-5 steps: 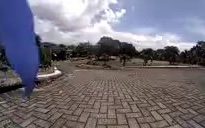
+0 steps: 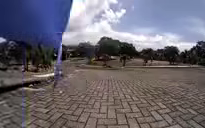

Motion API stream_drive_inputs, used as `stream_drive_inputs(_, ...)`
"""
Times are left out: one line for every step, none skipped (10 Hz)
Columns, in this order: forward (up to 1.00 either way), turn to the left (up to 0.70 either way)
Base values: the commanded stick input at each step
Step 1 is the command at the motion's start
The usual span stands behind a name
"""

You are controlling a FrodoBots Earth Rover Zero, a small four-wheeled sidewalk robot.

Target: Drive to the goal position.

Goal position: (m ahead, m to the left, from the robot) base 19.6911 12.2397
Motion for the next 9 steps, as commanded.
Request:
stream_drive_inputs(0.67, 0.00)
stream_drive_inputs(0.70, 0.00)
stream_drive_inputs(0.70, 0.00)
stream_drive_inputs(0.70, 0.00)
stream_drive_inputs(0.70, 0.00)
stream_drive_inputs(0.70, 0.00)
stream_drive_inputs(0.70, 0.00)
stream_drive_inputs(0.70, 0.00)
stream_drive_inputs(0.70, 0.00)
